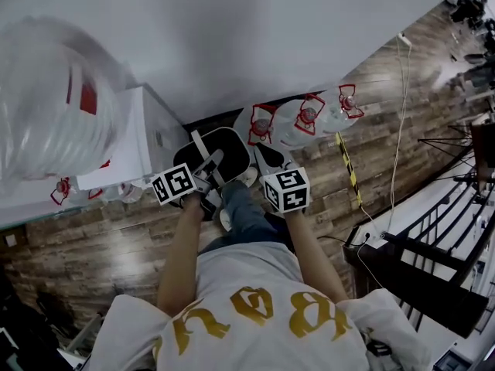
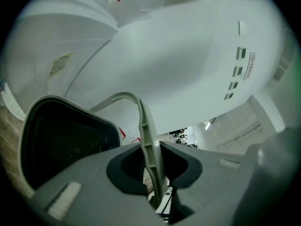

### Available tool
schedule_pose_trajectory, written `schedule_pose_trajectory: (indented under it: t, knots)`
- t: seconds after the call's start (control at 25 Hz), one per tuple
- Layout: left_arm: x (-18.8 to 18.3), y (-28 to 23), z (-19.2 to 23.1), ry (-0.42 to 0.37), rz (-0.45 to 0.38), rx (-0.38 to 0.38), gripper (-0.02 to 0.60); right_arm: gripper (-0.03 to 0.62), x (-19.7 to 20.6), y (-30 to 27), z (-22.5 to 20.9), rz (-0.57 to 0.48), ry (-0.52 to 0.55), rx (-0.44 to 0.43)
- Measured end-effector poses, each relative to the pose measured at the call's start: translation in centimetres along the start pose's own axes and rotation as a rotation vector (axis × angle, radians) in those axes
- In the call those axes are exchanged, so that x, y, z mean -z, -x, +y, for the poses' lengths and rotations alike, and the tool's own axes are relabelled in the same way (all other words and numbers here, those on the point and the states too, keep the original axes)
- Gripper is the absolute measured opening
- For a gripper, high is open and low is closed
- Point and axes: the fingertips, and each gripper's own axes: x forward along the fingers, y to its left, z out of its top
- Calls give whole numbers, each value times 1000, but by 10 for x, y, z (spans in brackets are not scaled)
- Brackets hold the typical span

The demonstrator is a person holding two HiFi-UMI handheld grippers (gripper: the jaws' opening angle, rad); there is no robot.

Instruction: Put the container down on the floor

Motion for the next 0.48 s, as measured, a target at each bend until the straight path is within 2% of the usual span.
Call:
schedule_pose_trajectory:
  t: [0.48]
  knots:
    - [-12, -18, 29, 35, 11, -49, 61, 26, 19, -32, -10, 77, -7, -43]
